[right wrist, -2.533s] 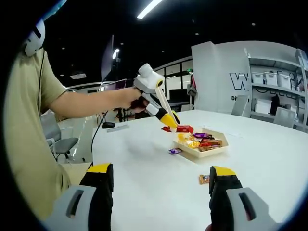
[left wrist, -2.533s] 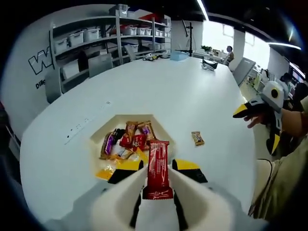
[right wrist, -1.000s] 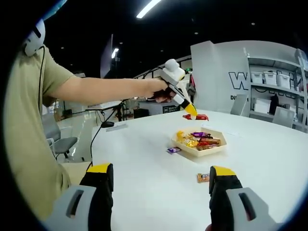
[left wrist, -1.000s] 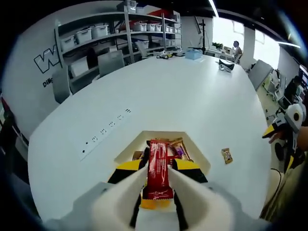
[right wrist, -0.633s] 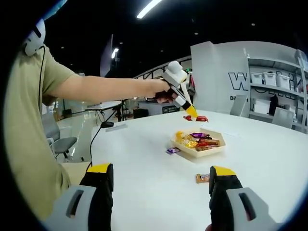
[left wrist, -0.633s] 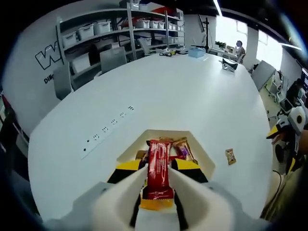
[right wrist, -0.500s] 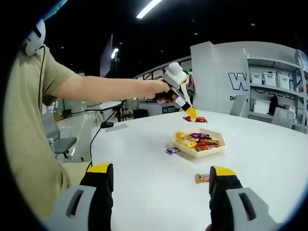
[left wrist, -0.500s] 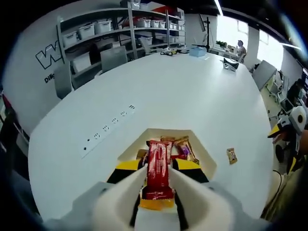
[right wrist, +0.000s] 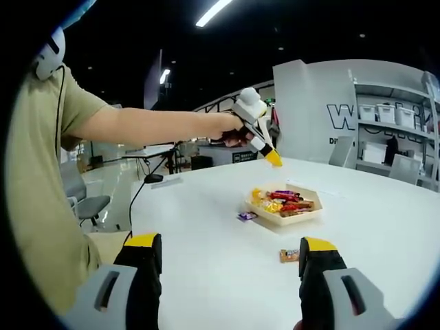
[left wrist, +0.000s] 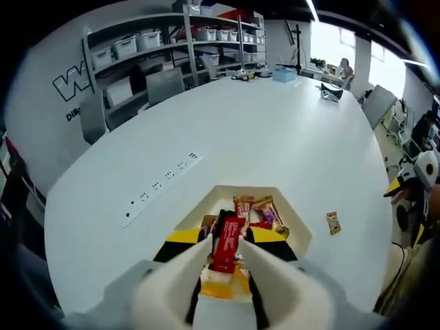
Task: Place the target food into the container with the food tongs after gripping and lifting it, then release it inside without dropping or visibly crushing the food.
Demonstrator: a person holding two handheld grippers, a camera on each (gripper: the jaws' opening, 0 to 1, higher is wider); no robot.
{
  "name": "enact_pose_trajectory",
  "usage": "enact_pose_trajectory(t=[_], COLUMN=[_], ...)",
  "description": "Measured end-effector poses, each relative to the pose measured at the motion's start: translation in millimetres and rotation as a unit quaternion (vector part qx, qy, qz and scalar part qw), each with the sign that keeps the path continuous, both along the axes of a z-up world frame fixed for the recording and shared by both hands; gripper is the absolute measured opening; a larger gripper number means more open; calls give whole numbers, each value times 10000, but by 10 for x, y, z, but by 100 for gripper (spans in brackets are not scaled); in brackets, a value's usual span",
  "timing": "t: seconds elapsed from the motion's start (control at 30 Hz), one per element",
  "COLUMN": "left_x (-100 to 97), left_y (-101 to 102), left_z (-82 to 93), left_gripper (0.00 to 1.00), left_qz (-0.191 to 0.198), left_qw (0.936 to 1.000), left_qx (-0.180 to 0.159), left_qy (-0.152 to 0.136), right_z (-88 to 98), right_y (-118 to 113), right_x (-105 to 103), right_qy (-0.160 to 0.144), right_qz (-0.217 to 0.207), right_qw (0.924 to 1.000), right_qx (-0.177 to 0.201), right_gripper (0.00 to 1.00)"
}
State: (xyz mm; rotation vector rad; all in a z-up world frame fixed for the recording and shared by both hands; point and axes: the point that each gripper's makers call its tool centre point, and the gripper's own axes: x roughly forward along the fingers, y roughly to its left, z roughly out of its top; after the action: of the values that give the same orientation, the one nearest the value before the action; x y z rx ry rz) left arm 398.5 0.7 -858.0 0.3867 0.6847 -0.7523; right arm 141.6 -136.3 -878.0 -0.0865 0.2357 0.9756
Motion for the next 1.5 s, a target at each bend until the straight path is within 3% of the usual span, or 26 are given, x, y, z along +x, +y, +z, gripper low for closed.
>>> enact_pose_trajectory(t=[0.87, 1.5], left_x=[-176, -525], left_y=[-101, -241], left_z=[97, -9], left_gripper=[24, 24], left_qz=[-166, -125], left_qw=[9999, 9995], left_qx=[-21, 51], left_qy=[-27, 288], right_z=[-12, -30], right_y=[36, 66], right_x=[-17, -28], right_qy=[10, 24], right_qz=[23, 53], right_qw=[10000, 10000], right_qx=[-8, 36], right_gripper=[81, 81])
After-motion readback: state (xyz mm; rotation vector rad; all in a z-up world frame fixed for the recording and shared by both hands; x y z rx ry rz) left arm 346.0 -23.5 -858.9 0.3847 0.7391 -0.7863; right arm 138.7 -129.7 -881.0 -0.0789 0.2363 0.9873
